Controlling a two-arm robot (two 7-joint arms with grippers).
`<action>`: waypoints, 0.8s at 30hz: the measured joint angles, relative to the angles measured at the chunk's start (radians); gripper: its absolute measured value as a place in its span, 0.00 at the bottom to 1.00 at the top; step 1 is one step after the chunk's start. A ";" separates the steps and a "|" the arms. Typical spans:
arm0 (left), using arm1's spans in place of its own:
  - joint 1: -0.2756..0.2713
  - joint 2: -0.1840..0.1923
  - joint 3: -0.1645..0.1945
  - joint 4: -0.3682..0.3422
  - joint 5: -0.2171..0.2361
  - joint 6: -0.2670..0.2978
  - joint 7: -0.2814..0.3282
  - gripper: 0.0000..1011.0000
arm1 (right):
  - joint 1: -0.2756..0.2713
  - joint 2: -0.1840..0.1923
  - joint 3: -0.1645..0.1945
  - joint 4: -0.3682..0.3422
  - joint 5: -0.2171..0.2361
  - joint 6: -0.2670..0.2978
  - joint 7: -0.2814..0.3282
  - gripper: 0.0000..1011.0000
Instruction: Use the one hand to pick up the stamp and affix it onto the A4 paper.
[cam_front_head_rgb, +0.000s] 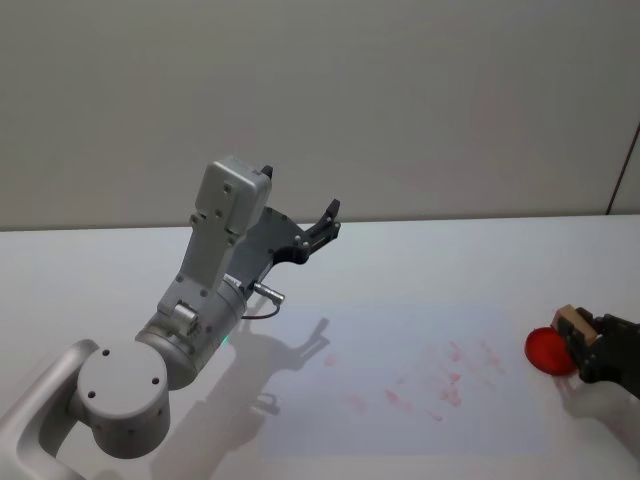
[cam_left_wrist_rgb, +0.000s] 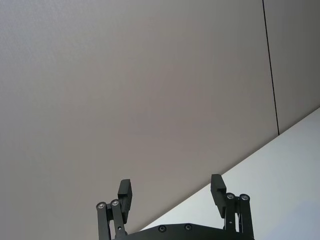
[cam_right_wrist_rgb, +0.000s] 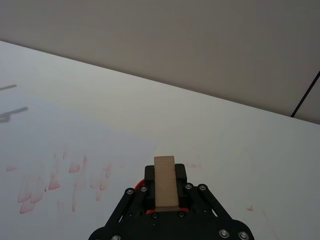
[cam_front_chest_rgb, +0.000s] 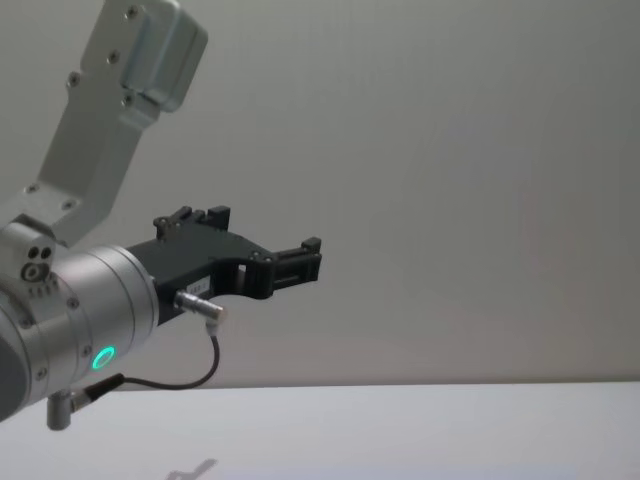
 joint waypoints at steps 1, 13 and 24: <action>0.000 0.000 0.000 0.000 0.000 0.000 0.000 0.99 | 0.000 0.000 -0.001 0.002 -0.001 -0.001 0.000 0.22; 0.000 0.000 0.000 0.000 0.000 0.000 0.000 0.99 | 0.007 -0.010 -0.010 0.032 -0.017 -0.014 -0.001 0.22; 0.000 0.000 0.000 0.000 0.000 0.000 0.000 0.99 | 0.022 -0.023 -0.020 0.059 -0.032 -0.025 0.001 0.22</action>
